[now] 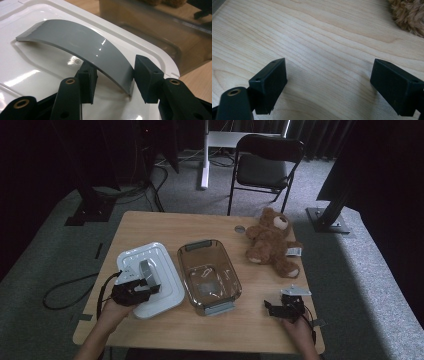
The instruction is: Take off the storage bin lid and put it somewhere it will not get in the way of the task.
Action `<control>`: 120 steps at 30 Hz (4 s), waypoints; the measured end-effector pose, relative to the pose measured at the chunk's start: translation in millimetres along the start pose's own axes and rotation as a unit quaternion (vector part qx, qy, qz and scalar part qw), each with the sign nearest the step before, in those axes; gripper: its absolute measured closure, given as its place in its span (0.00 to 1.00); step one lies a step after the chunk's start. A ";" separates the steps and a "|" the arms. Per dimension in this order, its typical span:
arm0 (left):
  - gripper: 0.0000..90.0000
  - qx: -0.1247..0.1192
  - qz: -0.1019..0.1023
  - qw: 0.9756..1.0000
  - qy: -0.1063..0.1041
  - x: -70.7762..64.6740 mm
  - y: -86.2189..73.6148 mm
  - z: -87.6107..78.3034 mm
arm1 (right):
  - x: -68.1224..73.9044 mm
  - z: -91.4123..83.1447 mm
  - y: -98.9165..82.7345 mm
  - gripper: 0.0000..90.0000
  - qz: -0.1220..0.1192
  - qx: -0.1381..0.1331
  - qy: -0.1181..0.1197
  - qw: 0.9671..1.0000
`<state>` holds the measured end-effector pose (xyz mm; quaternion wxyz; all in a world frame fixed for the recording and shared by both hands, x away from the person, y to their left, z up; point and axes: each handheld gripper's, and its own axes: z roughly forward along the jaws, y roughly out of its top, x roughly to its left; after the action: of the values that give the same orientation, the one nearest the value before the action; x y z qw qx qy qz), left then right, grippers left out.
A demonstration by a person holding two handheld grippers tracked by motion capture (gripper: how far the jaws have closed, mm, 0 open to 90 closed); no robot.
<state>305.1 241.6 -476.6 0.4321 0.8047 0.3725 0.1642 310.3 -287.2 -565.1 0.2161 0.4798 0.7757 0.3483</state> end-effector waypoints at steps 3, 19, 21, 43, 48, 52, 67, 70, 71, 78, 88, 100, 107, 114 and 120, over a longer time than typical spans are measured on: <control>0.61 0.004 0.012 1.000 -0.004 0.0 -8.7 11.1 | 0.0 0.0 0.0 0.14 0.000 0.000 0.000 1.000; 0.60 0.035 0.005 0.998 -0.044 11.4 -28.9 57.0 | 0.0 0.0 0.0 0.14 0.000 0.000 0.000 1.000; 0.59 0.039 -0.002 0.998 -0.046 15.2 -30.1 60.8 | 0.0 0.0 0.0 0.14 0.000 0.000 0.000 1.000; 0.12 0.019 -0.028 0.998 0.047 27.1 -42.0 42.6 | 0.0 0.0 0.0 0.14 0.000 0.000 0.000 1.000; 0.09 0.013 -0.049 0.997 0.057 33.1 -45.0 31.3 | 0.0 0.0 0.0 0.14 0.000 0.000 0.000 1.000; 0.06 0.013 -0.060 0.996 0.065 35.8 -47.6 21.7 | 0.1 0.0 0.0 0.14 0.001 0.000 0.000 1.000; 0.01 0.036 -0.098 0.985 0.140 57.6 -73.1 -0.8 | 0.0 0.0 0.0 0.14 0.000 0.000 0.000 1.000; 0.01 0.046 -0.101 0.983 0.145 59.9 -77.0 -2.1 | -0.1 0.0 0.0 0.14 0.000 0.000 0.000 1.000; 0.01 0.049 -0.103 0.982 0.147 61.0 -78.5 -2.7 | -0.1 -0.1 0.0 0.14 0.000 0.000 0.000 1.000; 0.01 0.064 -0.118 0.973 0.188 66.3 -84.6 -3.7 | -0.3 0.0 0.0 0.14 0.002 0.000 -0.002 1.000; 0.01 0.082 -0.123 0.967 0.208 69.7 -90.7 3.0 | -0.2 0.0 0.1 0.14 0.001 0.000 -0.001 1.000; 0.01 0.082 -0.128 0.965 0.214 71.0 -90.7 3.0 | 2.0 0.9 4.9 0.13 0.006 0.016 -0.008 1.000; 0.01 0.081 -0.128 0.965 0.214 70.7 -90.5 3.3 | 1.4 -12.4 20.1 0.12 0.025 -0.002 0.002 1.000; 0.01 0.083 -0.124 0.966 0.211 70.7 -90.2 3.6 | -11.1 -26.3 41.9 0.12 0.055 -0.037 -0.014 0.998; 0.01 0.081 -0.122 0.967 0.207 70.3 -90.0 4.1 | -24.2 -33.2 63.6 0.12 0.081 -0.060 -0.031 0.994</control>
<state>313.3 322.8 -556.6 0.2956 0.7342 0.5611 0.2424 336.6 -301.1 -495.5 0.2399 0.5381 0.7045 0.3957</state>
